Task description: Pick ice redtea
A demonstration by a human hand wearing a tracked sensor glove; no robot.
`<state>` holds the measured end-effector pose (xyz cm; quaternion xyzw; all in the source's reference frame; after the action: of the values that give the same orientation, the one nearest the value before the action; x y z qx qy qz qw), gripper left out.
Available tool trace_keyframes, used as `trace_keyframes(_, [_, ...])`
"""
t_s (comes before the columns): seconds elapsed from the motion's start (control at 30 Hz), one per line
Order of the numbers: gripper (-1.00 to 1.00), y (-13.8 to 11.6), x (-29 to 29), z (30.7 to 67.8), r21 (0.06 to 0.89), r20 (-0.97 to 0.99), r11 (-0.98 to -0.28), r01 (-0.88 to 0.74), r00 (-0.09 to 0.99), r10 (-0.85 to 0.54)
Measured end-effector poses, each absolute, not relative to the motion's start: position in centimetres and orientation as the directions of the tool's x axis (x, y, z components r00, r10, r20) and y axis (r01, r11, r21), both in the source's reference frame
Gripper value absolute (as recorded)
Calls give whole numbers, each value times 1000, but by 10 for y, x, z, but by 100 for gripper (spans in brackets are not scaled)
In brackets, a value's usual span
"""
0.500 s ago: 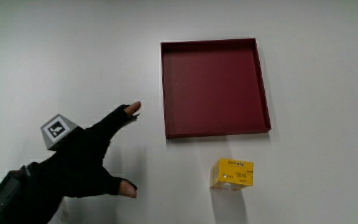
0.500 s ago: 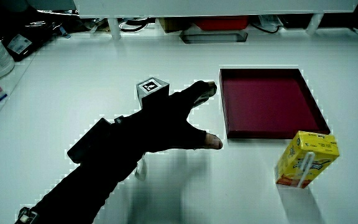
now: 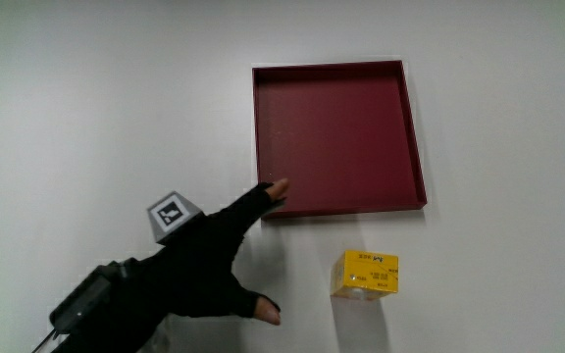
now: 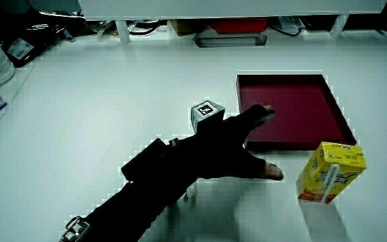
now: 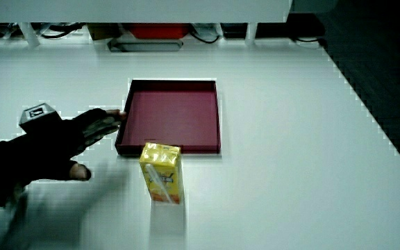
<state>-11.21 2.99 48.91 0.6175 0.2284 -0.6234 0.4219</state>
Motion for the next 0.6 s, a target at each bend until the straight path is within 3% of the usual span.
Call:
trace_keyframes(0.1, [0,31,-100,493,200,-970,-537,820,89,-225])
trace_keyframes(0.33, [0,37,-76,502,204,-973,-522,828,116,-197])
trace_keyframes(0.43, [0,38,-65,497,174,-973,-522,835,63,-224])
trace_keyframes(0.6, [0,39,-50,499,171,-976,-508,844,75,-204])
